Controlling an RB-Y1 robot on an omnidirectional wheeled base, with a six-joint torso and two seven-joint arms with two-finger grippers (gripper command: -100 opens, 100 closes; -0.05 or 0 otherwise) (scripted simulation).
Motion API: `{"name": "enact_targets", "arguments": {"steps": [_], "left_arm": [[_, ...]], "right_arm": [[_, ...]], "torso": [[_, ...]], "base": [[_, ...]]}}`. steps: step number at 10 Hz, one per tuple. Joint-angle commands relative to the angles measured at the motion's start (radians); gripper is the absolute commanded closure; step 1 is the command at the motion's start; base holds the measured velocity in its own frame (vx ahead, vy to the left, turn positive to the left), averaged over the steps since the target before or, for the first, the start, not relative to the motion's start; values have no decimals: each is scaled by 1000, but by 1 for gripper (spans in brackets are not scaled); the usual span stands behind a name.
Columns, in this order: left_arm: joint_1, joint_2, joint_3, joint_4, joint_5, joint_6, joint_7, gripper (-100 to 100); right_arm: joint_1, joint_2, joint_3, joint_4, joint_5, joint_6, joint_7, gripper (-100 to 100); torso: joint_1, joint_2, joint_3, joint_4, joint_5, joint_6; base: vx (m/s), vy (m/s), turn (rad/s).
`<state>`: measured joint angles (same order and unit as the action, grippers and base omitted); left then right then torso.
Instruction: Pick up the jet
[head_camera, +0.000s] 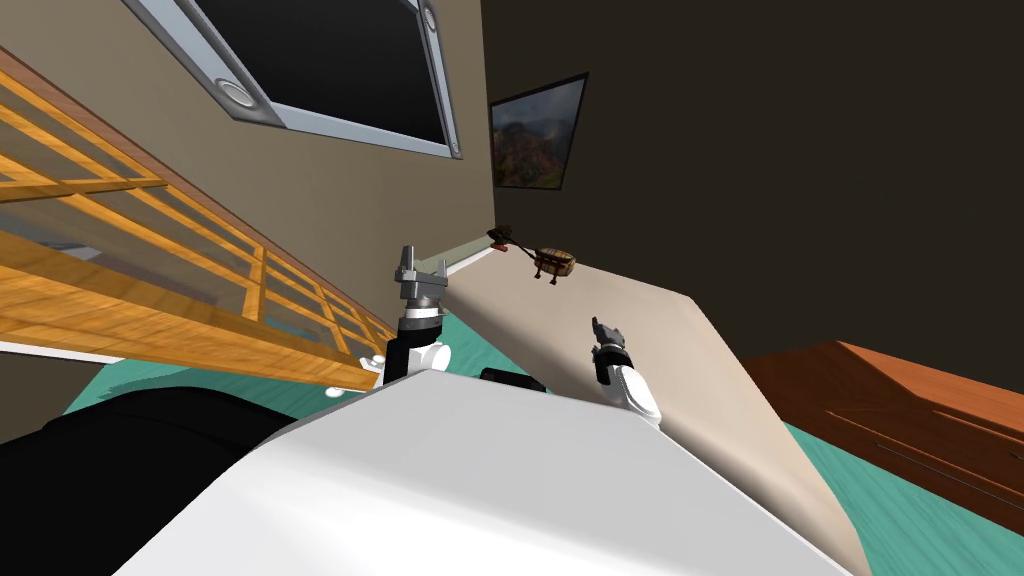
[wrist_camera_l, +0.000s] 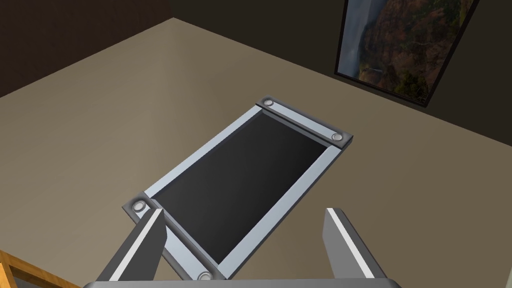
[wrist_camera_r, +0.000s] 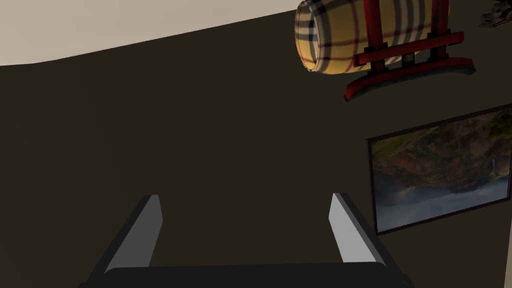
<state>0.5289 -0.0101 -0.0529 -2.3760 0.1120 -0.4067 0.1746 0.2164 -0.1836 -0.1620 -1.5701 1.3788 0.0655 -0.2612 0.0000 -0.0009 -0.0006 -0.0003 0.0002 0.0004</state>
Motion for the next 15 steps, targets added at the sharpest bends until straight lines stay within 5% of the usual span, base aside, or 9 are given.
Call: {"name": "enact_targets", "arguments": {"steps": [1, 9, 15], "left_arm": [[0, 0, 0, 0, 0, 0, 0, 0], [0, 0, 0, 0, 0, 0, 0, 0], [0, 0, 0, 0, 0, 0, 0, 0]], "right_arm": [[-10, -14, 10, 38, 50, 44, 1, -100], [-35, -9, 1, 115, 225, 91, 7, -100], [-68, 8, -6, 225, 400, 147, 20, -100]], "torso": [[0, 0, 0, 0, 0, 0], [-1, 1, 0, 0, 0, 0], [-1, 1, 1, 0, 0, 0]], "base": [[25, -4, 37], [10, -7, 17], [5, -18, 22]]}}
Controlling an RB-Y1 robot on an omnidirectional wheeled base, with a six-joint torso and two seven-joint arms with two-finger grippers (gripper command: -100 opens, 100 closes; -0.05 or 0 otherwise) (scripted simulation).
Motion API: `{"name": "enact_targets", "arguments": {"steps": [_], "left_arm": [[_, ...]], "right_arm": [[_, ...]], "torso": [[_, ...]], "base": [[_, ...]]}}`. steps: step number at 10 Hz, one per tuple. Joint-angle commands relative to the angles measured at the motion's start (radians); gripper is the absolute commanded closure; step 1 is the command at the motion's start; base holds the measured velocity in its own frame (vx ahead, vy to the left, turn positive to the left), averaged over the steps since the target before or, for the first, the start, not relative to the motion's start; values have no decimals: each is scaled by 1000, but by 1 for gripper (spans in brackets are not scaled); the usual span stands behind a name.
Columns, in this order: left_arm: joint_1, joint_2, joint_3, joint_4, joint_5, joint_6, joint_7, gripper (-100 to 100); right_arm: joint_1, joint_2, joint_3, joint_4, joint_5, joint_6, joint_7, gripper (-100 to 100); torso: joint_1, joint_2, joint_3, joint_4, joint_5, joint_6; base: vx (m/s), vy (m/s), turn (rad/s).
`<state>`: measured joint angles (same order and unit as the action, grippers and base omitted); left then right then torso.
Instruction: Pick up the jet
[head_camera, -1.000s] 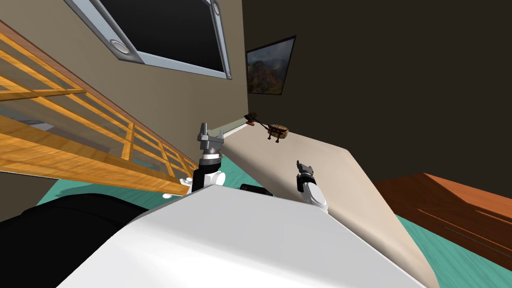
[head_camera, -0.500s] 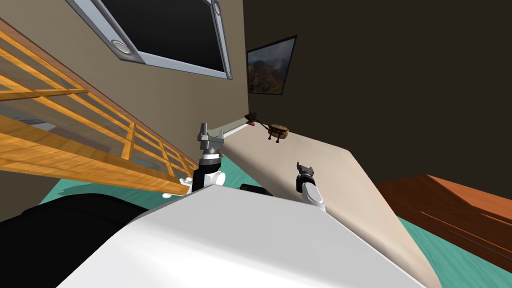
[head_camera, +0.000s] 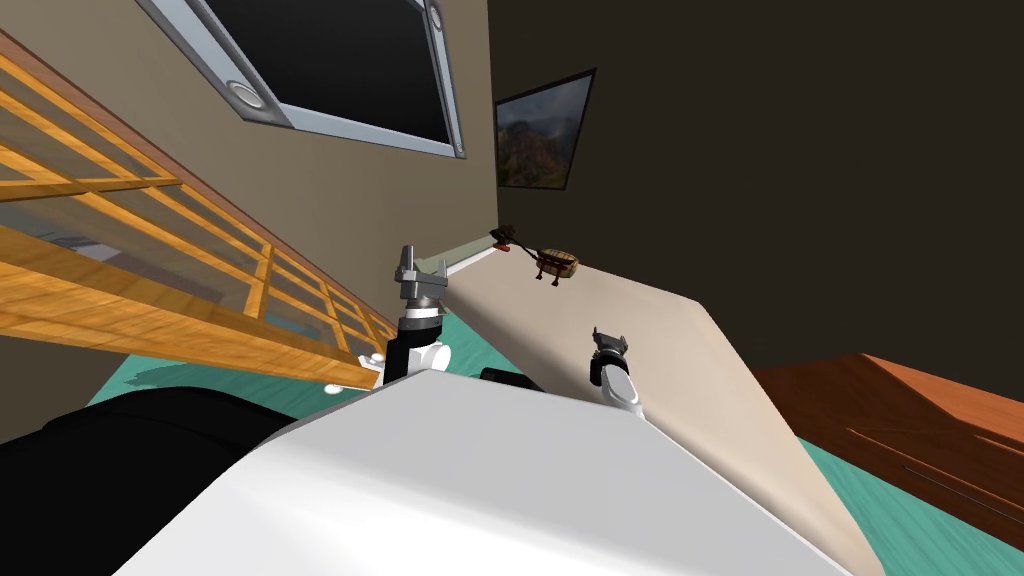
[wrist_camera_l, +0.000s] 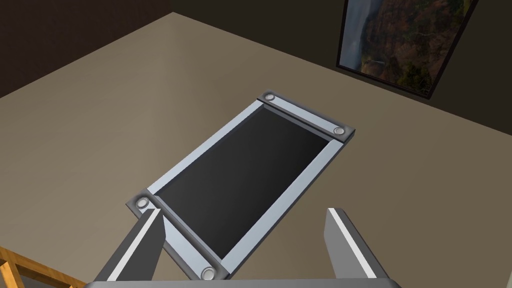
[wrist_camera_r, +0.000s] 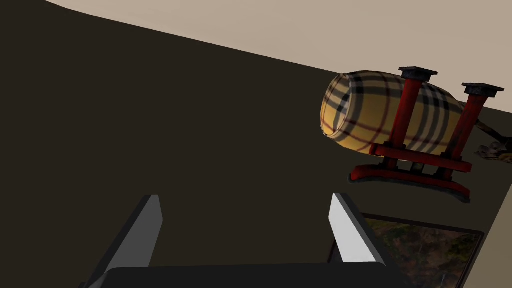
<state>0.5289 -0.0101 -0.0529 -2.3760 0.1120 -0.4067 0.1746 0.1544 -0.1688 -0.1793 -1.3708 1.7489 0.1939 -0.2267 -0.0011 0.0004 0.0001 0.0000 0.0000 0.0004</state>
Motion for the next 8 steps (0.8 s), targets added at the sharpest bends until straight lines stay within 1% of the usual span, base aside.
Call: {"name": "enact_targets", "arguments": {"steps": [1, 2, 3, 4, 5, 6, 7, 8], "left_arm": [[0, 0, 0, 0, 0, 0, 0, 0], [0, 0, 0, 0, 0, 0, 0, 0], [0, 0, 0, 0, 0, 0, 0, 0], [0, 0, 0, 0, 0, 0, 0, 0], [0, 0, 0, 0, 0, 0, 0, 0], [0, 0, 0, 0, 0, 0, 0, 0], [0, 0, 0, 0, 0, 0, 0, 0], [0, 0, 0, 0, 0, 0, 0, 0]], "right_arm": [[-6, -7, 11, 25, 50, 19, -15, -100], [-15, 2, 10, 59, 79, 34, -10, -100], [-15, 2, 10, 59, 114, 34, -10, -100], [-23, 12, 9, 92, 145, 47, -4, -100], [-23, 12, 9, 92, 173, 47, -4, -100], [-30, 23, 9, 123, 202, 59, 2, -100], [-30, 23, 9, 123, 229, 59, 2, -100], [-35, 36, 8, 153, 260, 69, 7, -100]], "torso": [[0, 0, 0, 0, 0, 0], [0, 0, 0, 0, 0, 0], [-1, 0, 0, 0, 0, 0], [-1, 0, 0, 0, 0, 0], [-1, 0, 0, 0, 0, 0], [-1, 0, 0, 0, 0, 0], [-1, 0, 0, 0, 0, 0], [-1, 0, 0, 0, 0, 0]], "base": [[1, -22, 20], [4, -29, 28], [2, -29, 16], [-4, -36, 23], [-6, -31, 17], [-7, -34, 24], [-6, -28, 13], [-6, -34, 19]]}}
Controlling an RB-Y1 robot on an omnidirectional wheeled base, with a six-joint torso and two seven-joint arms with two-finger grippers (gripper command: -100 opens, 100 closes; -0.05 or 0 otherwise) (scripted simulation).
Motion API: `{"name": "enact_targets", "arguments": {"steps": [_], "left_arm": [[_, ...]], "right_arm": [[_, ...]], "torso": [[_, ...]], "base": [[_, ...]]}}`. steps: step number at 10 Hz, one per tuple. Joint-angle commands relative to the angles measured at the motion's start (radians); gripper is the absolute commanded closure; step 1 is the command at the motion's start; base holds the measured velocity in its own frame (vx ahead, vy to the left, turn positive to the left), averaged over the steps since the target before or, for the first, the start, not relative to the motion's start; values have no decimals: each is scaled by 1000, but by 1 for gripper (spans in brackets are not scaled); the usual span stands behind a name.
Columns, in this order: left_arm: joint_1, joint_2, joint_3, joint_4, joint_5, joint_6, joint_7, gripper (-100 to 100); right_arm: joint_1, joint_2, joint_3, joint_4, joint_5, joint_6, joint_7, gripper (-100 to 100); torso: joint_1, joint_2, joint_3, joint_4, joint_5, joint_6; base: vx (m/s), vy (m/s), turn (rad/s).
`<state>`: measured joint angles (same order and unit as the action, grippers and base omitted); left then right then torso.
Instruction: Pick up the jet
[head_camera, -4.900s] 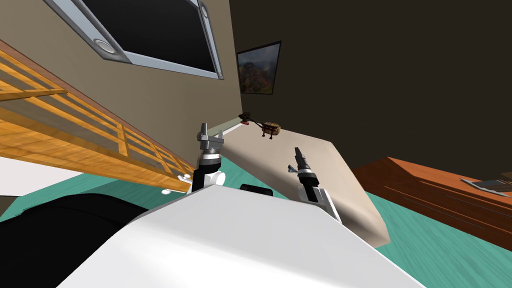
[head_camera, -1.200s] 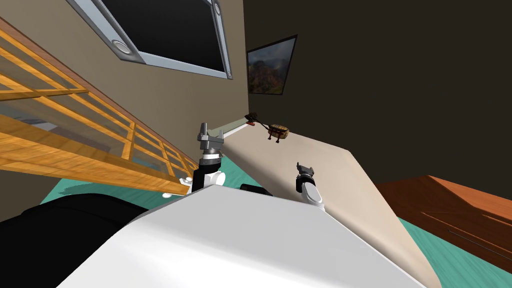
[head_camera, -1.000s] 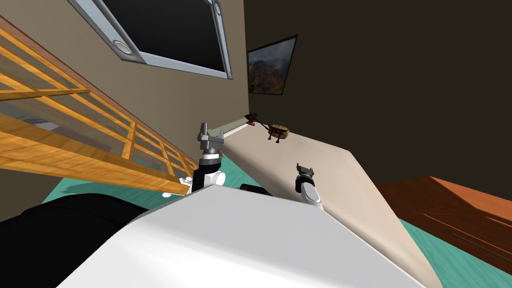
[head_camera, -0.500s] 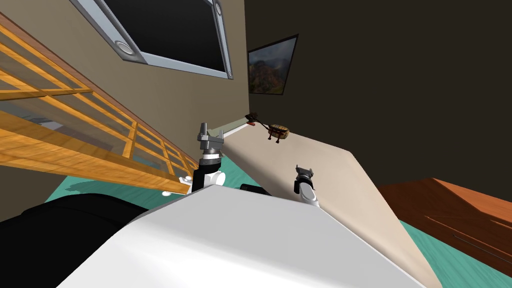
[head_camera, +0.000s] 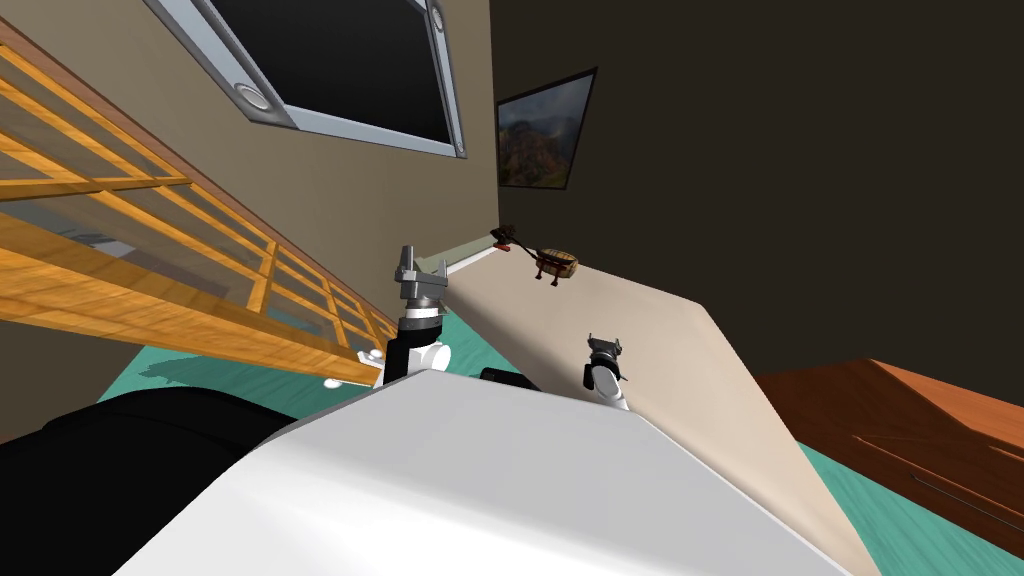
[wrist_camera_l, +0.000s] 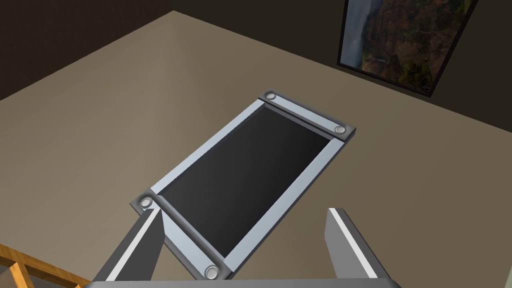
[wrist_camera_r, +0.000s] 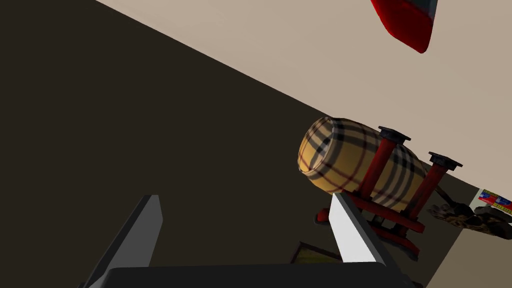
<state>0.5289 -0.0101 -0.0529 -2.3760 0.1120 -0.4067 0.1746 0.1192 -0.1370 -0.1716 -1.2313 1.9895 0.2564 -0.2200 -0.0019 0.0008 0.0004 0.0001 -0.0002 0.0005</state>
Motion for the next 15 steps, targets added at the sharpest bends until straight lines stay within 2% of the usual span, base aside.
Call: {"name": "enact_targets", "arguments": {"steps": [1, 2, 3, 5, 6, 10, 11, 13, 14, 15], "left_arm": [[0, 0, 0, 0, 0, 0, 0, 0], [0, 0, 0, 0, 0, 0, 0, 0], [0, 0, 0, 0, 0, 0, 0, 0], [0, 0, 0, 0, 0, 0, 0, 0], [0, 0, 0, 0, 0, 0, 0, 0], [0, 0, 0, 0, 0, 0, 0, 0], [0, 0, 0, 0, 0, 0, 0, 0], [0, 0, 0, 0, 0, 0, 0, 0], [0, 0, 0, 0, 0, 0, 0, 0], [0, 0, 0, 0, 0, 0, 0, 0]], "right_arm": [[0, 5, 1, 13, 40, 6, 1, -100], [-5, 19, 1, 41, 74, 15, 6, -100], [-5, 19, 1, 41, 87, 15, 6, -100], [-11, 54, 1, 92, 153, 28, 17, -100], [-11, 54, 1, 92, 170, 28, 17, -100], [-7, 139, 1, 169, 280, 38, 34, -100], [-7, 139, 1, 169, 280, 38, 34, -100], [4, 173, -3, 194, 304, 38, 38, -100], [1, 164, -3, 185, 297, 37, 36, -100], [1, 166, -4, 185, 298, 36, 38, 0]], "torso": [[0, 0, 0, 0, 0, 0], [0, 0, 0, 0, 0, 0], [0, 0, 0, 0, 0, 0], [0, 0, 0, 0, 0, 0], [-1, 1, 0, 0, 0, 0], [-1, 2, 1, 0, 0, 0], [-2, 2, 1, 0, 0, 0], [-1, 1, 1, 0, 0, 0], [-1, 1, 1, 0, 0, 0], [0, 1, 0, 0, 0, 0]], "base": [[-9, -32, 14], [-9, -36, 17], [-8, -30, 12], [-14, -45, 16], [-12, -46, 12], [-26, -59, 4], [-21, -45, 1], [-20, -49, -18], [-11, -26, -1], [0, 0, 0]]}}
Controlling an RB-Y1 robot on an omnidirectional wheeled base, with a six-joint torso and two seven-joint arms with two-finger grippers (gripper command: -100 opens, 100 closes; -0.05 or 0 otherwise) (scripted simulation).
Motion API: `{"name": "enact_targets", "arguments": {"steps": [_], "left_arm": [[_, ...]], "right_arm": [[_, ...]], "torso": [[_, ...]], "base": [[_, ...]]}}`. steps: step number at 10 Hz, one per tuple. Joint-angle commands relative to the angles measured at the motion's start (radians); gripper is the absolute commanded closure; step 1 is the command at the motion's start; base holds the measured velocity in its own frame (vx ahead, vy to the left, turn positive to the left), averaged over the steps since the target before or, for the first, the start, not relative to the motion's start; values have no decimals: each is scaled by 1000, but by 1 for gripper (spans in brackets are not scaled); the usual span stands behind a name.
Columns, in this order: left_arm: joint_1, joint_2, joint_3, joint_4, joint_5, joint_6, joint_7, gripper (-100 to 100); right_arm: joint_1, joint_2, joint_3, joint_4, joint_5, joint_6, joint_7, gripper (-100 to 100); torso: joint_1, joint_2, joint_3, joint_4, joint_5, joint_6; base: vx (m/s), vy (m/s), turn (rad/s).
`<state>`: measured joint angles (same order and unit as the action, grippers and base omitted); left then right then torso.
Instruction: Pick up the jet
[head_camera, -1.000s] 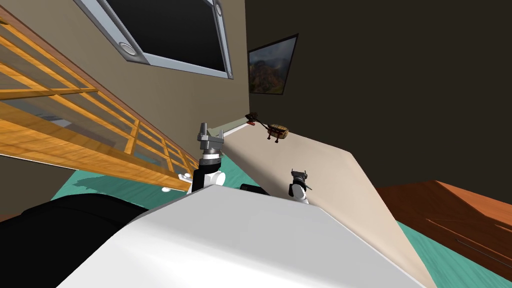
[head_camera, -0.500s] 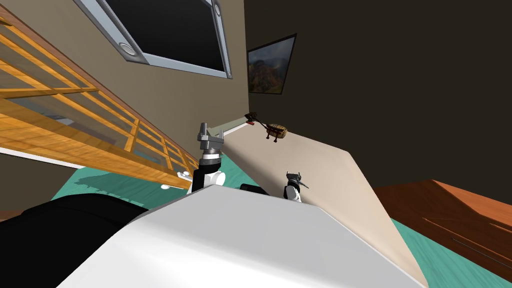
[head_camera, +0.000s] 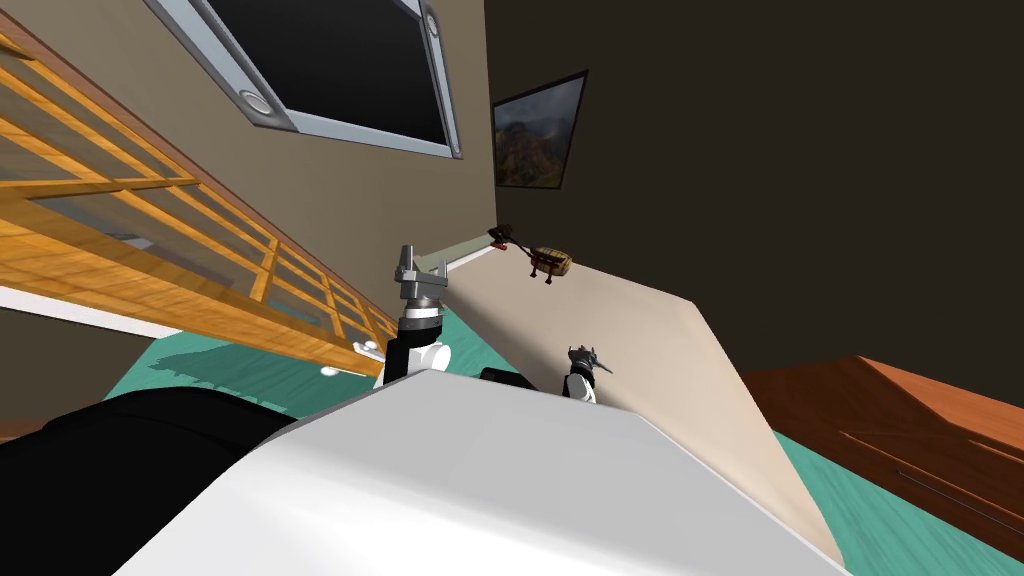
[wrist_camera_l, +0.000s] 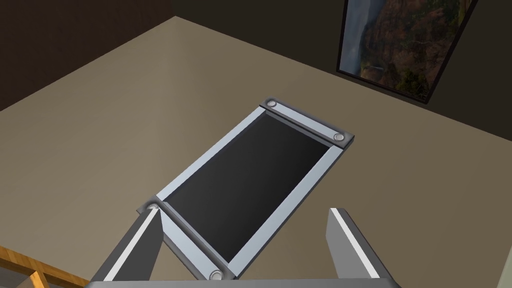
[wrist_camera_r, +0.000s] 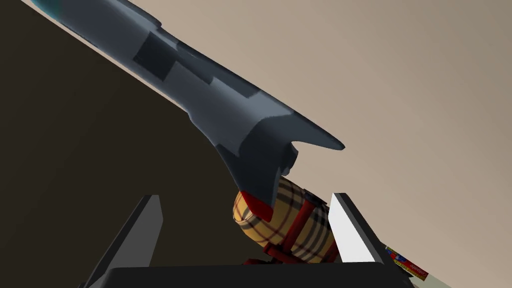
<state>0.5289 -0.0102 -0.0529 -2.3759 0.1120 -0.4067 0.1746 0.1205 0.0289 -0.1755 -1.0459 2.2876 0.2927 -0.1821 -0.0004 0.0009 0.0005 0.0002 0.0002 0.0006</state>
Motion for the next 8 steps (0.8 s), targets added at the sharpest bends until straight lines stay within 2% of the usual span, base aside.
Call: {"name": "enact_targets", "arguments": {"steps": [1, 2, 3, 4, 5, 6, 7, 8], "left_arm": [[0, 0, 0, 0, 0, 0, 0, 0], [0, 0, 0, 0, 0, 0, 0, 0], [0, 0, 0, 0, 0, 0, 0, 0], [0, 0, 0, 0, 0, 0, 0, 0], [0, 0, 0, 0, 0, 0, 0, 0], [0, 0, 0, 0, 0, 0, 0, 0], [0, 0, 0, 0, 0, 0, 0, 0], [0, 0, 0, 0, 0, 0, 0, 0]], "right_arm": [[-15, -17, 50, 17, -50, 50, 17, -100], [-15, -17, 53, 17, -77, 71, 17, -100], [-15, -17, 53, 17, -108, 102, 17, -100], [-15, -17, 53, 17, -126, 102, 17, -100], [-30, -34, 102, 34, -162, 145, 34, -100], [-30, -34, 105, 34, -191, 168, 34, -100], [-30, -34, 105, 34, -222, 197, 34, -100], [-30, -34, 105, 34, -252, 203, 34, -100]], "torso": [[0, 0, 0, 0, 0, 0], [-5, 1, 1, 0, -1, -1], [-8, 2, 1, 1, -2, -1], [-5, 1, 1, 0, -1, 0], [-1, 0, 0, 0, 0, 0], [-4, 0, 0, 0, -1, -1], [-6, 1, 0, 0, -1, -1], [-5, 1, 1, 0, -1, 1]], "base": [[-33, -103, 308], [-47, -145, 496], [-23, -82, 168], [-3, -15, -44], [-8, -65, 324], [-35, -111, 489], [-46, -73, 138], [-30, -22, -56]]}}
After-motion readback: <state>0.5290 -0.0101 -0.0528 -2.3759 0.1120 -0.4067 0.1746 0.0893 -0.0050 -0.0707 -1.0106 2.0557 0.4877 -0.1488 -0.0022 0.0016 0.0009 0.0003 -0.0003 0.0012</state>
